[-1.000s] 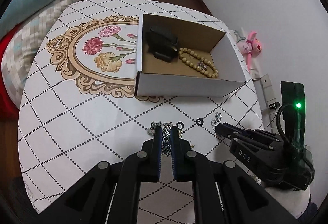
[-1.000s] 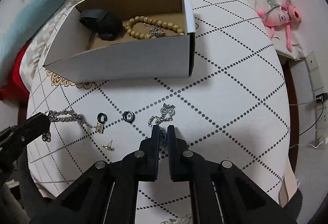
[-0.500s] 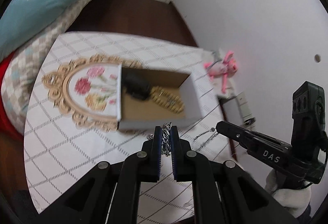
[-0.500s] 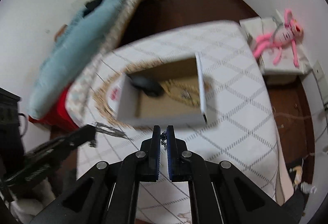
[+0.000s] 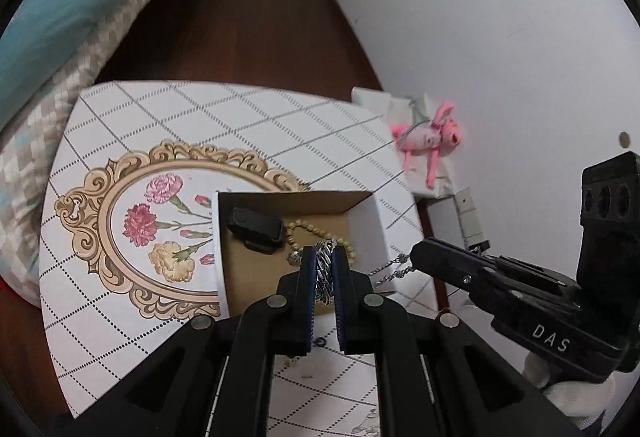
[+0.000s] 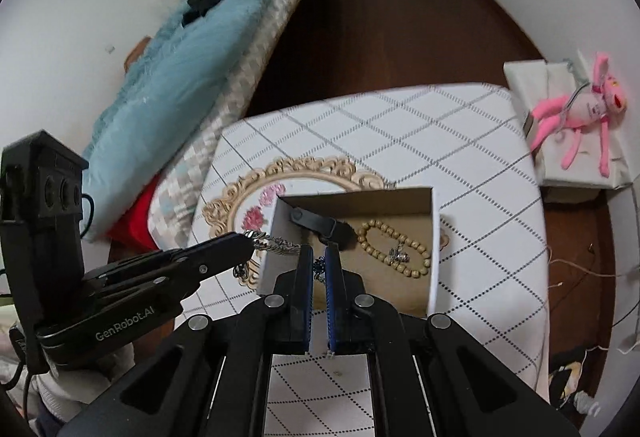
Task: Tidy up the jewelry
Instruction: 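Carry both silver chains into the box and open both tools, then lift both tools out of the box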
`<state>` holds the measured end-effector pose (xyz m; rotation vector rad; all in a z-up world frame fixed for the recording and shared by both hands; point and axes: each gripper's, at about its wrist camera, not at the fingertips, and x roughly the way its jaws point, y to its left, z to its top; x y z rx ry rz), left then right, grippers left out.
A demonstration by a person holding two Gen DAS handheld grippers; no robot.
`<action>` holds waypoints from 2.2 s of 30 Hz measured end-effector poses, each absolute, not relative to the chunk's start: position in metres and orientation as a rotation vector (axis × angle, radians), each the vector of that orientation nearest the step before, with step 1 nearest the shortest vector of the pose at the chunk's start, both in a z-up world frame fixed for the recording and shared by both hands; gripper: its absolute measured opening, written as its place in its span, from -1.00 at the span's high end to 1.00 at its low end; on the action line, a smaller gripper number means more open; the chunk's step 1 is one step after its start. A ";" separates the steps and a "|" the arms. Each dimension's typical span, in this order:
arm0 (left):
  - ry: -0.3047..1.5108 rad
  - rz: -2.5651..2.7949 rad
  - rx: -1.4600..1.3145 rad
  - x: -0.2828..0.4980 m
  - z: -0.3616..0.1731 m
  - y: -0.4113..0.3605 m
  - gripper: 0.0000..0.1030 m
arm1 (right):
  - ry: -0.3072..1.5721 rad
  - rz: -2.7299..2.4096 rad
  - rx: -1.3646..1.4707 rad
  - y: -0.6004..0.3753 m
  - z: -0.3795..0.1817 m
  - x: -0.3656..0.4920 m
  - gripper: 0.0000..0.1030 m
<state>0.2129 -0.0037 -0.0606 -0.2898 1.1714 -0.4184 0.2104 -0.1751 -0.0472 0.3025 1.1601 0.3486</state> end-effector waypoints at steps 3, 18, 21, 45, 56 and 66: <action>1.221 -0.402 -0.284 0.220 -0.078 -0.004 0.89 | 1.206 0.347 0.314 -0.172 -0.069 0.219 0.89; 1.275 -0.176 -0.241 0.241 -0.100 0.015 -0.27 | 1.376 0.317 0.304 -0.162 -0.123 0.256 0.75; 1.257 -0.147 -0.204 0.238 -0.099 0.017 -0.39 | 1.388 0.314 0.295 -0.165 -0.126 0.251 0.28; 1.106 -0.008 -0.019 0.178 -0.116 0.000 -1.00 | 1.182 -0.048 -0.060 -0.188 -0.119 0.188 -0.96; 0.978 0.035 -0.008 0.139 -0.072 0.000 -0.99 | 1.042 -0.071 -0.036 -0.194 -0.069 0.144 -0.96; 0.887 0.001 -0.011 0.106 -0.023 -0.004 -0.99 | 0.922 -0.093 -0.025 -0.197 -0.017 0.110 -0.96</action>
